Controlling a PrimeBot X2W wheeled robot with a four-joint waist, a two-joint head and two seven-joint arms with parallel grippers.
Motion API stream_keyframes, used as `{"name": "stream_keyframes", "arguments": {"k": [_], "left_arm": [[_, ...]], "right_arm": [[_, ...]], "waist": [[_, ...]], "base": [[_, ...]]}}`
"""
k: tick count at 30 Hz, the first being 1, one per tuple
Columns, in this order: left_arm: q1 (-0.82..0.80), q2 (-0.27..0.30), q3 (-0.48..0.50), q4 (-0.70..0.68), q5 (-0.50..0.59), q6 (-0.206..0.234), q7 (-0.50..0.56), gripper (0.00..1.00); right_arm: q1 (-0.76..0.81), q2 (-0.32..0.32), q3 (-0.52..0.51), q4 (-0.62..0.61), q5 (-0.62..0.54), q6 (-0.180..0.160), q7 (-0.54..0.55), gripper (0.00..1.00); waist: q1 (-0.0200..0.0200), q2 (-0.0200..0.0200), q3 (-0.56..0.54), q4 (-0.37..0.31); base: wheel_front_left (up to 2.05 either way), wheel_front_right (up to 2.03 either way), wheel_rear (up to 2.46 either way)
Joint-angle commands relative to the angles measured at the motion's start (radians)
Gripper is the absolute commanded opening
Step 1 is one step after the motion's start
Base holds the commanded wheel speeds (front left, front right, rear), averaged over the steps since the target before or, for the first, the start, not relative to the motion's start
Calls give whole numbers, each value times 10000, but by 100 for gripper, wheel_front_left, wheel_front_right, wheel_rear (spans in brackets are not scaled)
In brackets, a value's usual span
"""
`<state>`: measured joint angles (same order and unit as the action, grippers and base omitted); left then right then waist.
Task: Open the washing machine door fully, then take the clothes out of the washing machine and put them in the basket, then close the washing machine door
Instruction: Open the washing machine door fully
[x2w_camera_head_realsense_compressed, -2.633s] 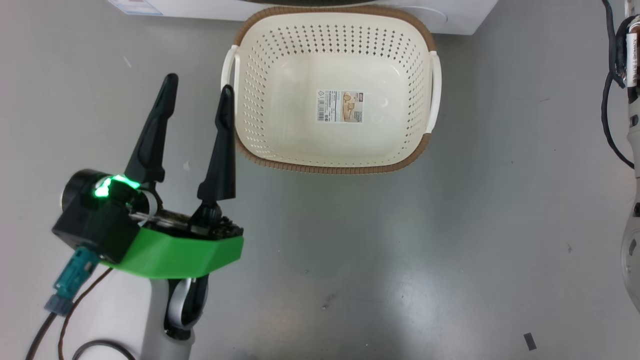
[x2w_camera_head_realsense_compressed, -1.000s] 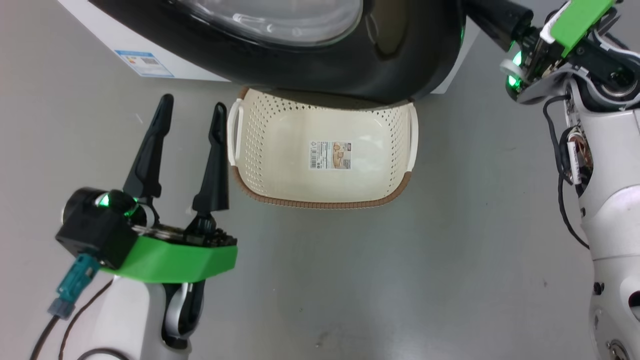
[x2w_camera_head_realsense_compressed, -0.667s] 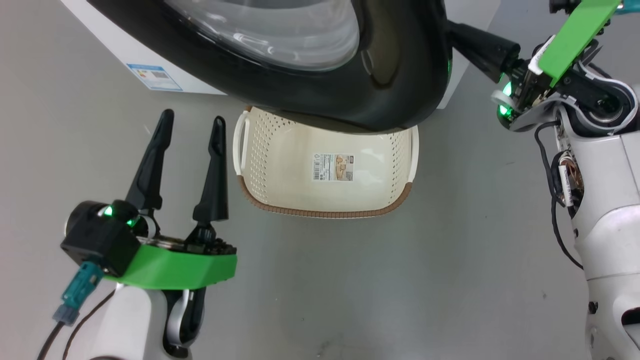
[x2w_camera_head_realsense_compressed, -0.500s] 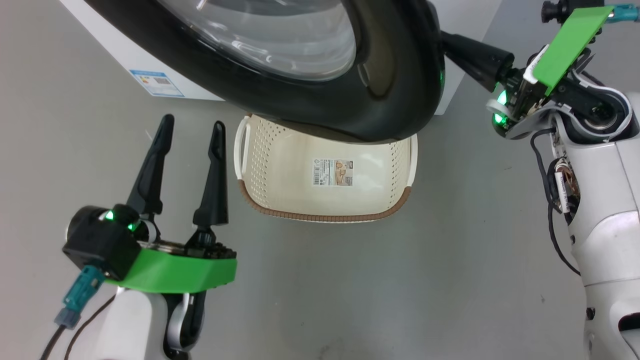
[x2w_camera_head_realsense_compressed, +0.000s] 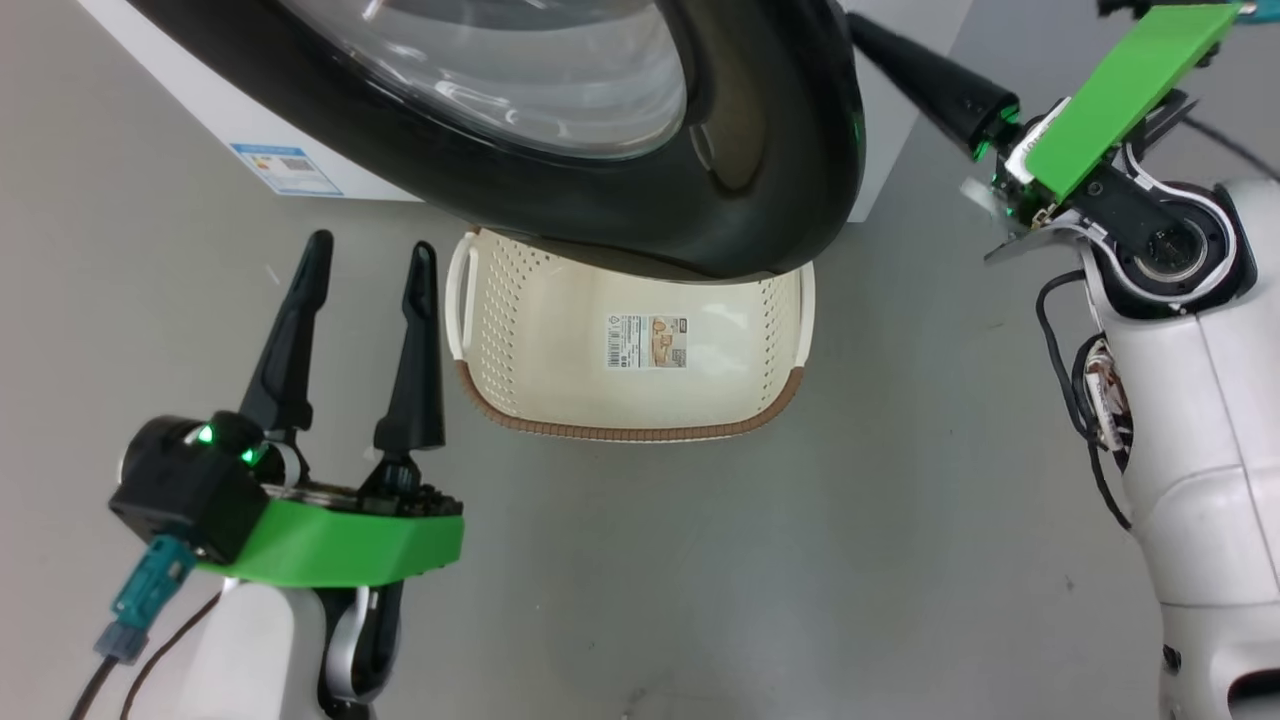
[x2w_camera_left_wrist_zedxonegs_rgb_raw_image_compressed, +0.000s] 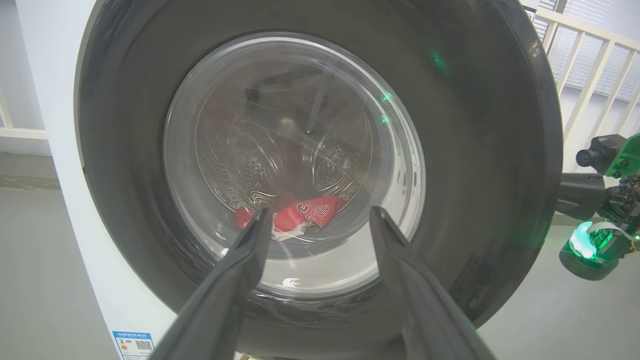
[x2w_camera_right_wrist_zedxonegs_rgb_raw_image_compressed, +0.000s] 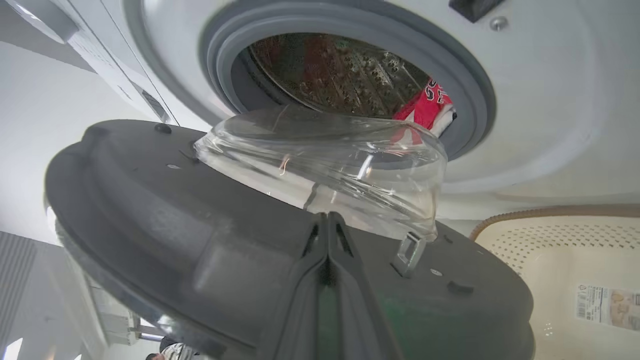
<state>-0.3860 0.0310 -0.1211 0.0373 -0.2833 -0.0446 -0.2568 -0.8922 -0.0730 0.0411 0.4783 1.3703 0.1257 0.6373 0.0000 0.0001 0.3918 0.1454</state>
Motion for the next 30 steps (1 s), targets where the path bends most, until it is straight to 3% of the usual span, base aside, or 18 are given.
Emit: {"name": "stream_keyframes", "arguments": {"k": [1,3,4,6,7,8,9,15,19,25,30], "left_arm": [[120,192,368,-325,11,-13,-49,100],[127,193,420,-384,69,-29,-49,100],[131,196,443,-406,162,-35,-49,100],[142,196,513,-454,248,-47,-49,100],[144,195,547,-476,267,-54,-49,100],[142,195,581,-504,283,-62,-49,100],[140,195,613,-532,296,-69,-49,100],[179,194,735,-618,436,-88,-49,100],[263,194,770,-748,471,2,-49,100],[331,194,829,-871,510,31,-49,100],[397,193,827,-1010,562,56,-49,100]], "right_arm": [[193,69,190,-577,-393,50,-345,0],[432,-128,389,-1214,-1271,50,-1280,18],[552,-246,501,-1475,-1763,50,-1784,32],[784,-512,767,-1912,-2821,50,-2841,42],[899,-617,895,-2085,-3288,50,-3351,59],[1015,-718,1000,-2211,-3736,50,-3842,91],[1114,-846,1110,-2317,-4232,50,-4338,100],[1602,-1421,1664,-2720,-7109,50,-6886,100],[2116,-1162,1339,-2923,-9045,50,-8123,100],[2968,-462,435,-3482,-11153,50,-8397,100],[3649,-28,-152,-3916,-11958,50,-8409,100]], "waist": [[0,-1,66,-61],[0,-1,116,-109],[0,-1,134,-135],[0,-1,164,-194],[0,-1,176,-225],[0,-1,186,-261],[0,-1,196,-297],[0,-1,220,-531],[0,-1,181,-665],[0,-1,184,-797],[0,-1,193,-860]], "base": [[0,0,0],[0,0,0],[0,0,0],[0,0,0],[0,0,0],[0,0,0],[0,0,0],[0,0,0],[0,0,0],[0,0,0],[0,0,0]]}}
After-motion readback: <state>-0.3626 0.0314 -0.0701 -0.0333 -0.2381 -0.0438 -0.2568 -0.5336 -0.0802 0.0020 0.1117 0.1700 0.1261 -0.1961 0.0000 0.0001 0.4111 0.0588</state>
